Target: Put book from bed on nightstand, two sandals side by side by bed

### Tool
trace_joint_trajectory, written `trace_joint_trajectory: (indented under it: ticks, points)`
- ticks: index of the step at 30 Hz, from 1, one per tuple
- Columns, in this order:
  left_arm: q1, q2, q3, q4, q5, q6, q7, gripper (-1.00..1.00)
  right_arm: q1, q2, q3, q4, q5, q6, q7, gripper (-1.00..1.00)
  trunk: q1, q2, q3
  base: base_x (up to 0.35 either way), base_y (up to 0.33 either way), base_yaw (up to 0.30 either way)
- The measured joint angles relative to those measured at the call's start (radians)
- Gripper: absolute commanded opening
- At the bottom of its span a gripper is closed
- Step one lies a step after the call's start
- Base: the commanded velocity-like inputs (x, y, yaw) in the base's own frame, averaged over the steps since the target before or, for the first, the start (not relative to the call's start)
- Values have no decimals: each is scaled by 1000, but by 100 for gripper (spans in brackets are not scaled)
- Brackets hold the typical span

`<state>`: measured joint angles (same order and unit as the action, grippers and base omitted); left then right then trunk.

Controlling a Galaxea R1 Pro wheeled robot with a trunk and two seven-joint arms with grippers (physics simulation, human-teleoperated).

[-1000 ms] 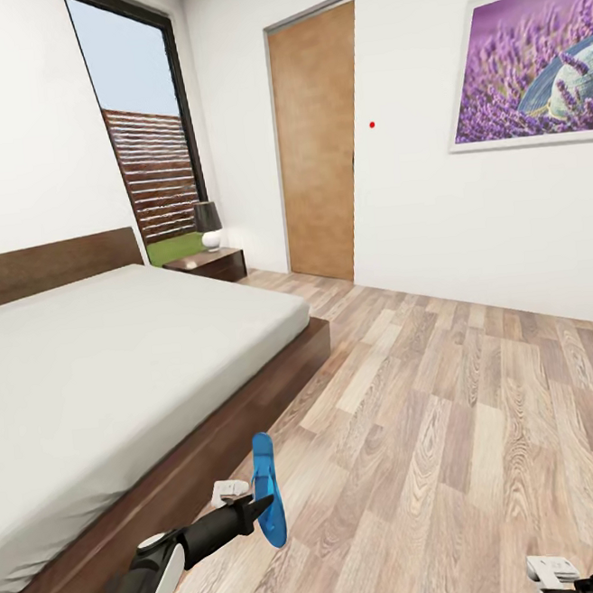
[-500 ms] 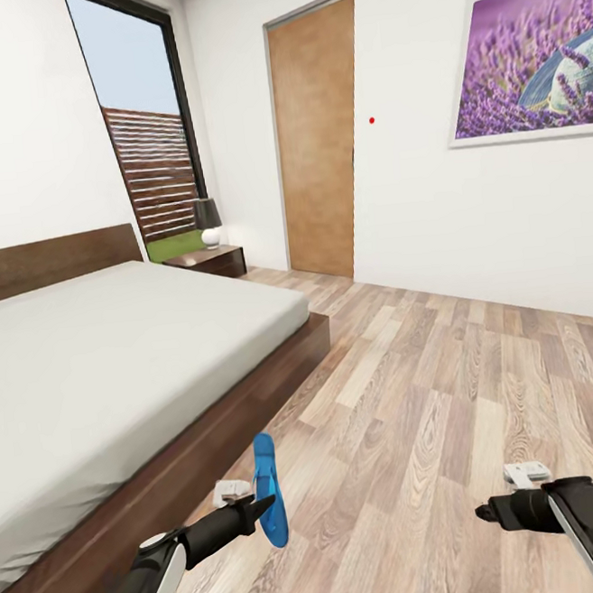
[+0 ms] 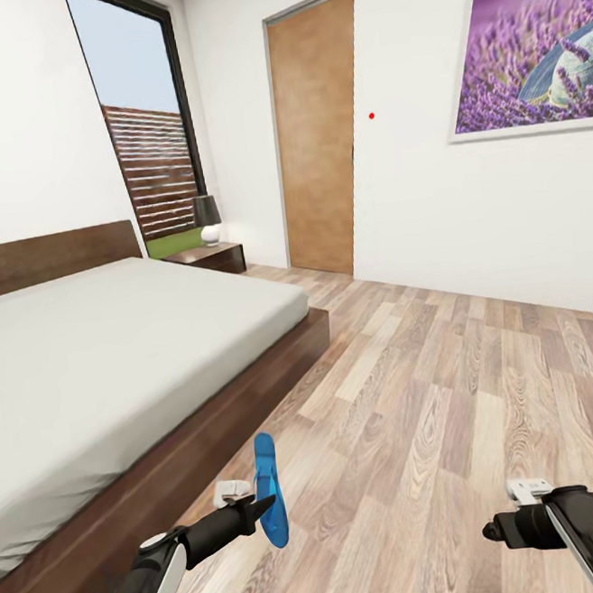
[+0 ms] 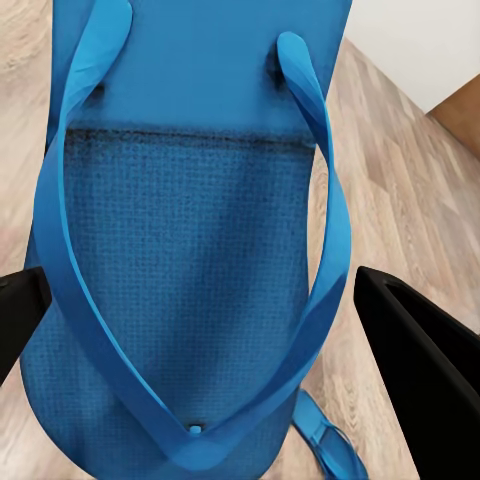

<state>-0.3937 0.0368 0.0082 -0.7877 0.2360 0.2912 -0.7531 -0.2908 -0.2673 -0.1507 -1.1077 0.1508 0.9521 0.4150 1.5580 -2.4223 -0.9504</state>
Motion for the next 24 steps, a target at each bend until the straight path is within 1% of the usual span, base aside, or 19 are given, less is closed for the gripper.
trace_joint_trajectory:
  ticks: [6, 11, 24]
  points:
    - [0, -1, 0, 1, 0, 0, 0, -100, 0, 0, 1, 56, 3, -5, -2, 100, 23, -42, -19, 0, 0, 0]
    - [0, -1, 0, 1, 0, 0, 0, -100, 0, 1, 2, 64, 4, -5, 0, 100, 42, -77, -34, 0, 0, 0]
    - [0, -2, -1, 1, 0, 0, 0, -100, 0, 0, 2, 64, 1, -5, -1, 100, 48, -80, -85, 0, 0, 0]
